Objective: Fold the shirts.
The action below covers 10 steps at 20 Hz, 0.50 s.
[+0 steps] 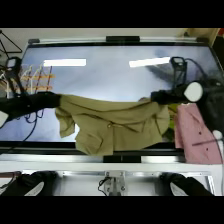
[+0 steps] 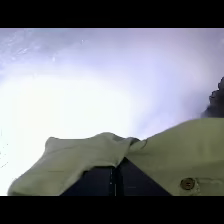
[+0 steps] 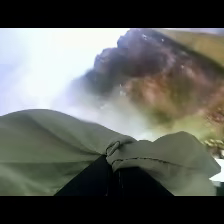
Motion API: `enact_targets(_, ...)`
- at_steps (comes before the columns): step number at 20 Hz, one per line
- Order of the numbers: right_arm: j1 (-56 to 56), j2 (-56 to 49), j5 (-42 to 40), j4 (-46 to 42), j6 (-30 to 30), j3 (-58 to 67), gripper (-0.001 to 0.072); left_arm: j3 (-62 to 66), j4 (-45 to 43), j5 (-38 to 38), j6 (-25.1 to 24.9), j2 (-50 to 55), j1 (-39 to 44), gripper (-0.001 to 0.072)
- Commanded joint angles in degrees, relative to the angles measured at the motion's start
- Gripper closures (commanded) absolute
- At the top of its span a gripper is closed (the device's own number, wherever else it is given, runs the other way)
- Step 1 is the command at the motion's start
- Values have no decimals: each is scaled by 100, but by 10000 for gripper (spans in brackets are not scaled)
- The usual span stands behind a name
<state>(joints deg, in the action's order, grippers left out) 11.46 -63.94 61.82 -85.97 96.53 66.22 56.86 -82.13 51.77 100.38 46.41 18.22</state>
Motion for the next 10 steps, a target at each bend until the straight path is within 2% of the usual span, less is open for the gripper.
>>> enact_targets(1,2,-1193,-2070,501,581,-164,644,-299,140,-970,-2,616,-2,654)
enact_targets(3,2,-1657,-2479,822,863,-164,637,-299,140,-1145,0,981,0,653)
enact_targets(4,2,-1814,-2590,960,839,-164,569,-299,140,-1174,-2,1139,0,653)
enact_targets(5,2,-1875,-2653,966,776,-164,384,-299,138,-1174,-2,1268,-2,654)
enact_targets(6,0,-1845,-2621,885,470,-136,220,-299,133,-1172,-9,1351,-11,653)
enact_targets(8,2,-1596,-1945,546,-769,96,214,-299,133,-1169,-26,1368,-61,653)
enact_targets(10,17,-1283,-935,92,-1342,227,213,-299,136,-1169,-22,1349,-151,653)
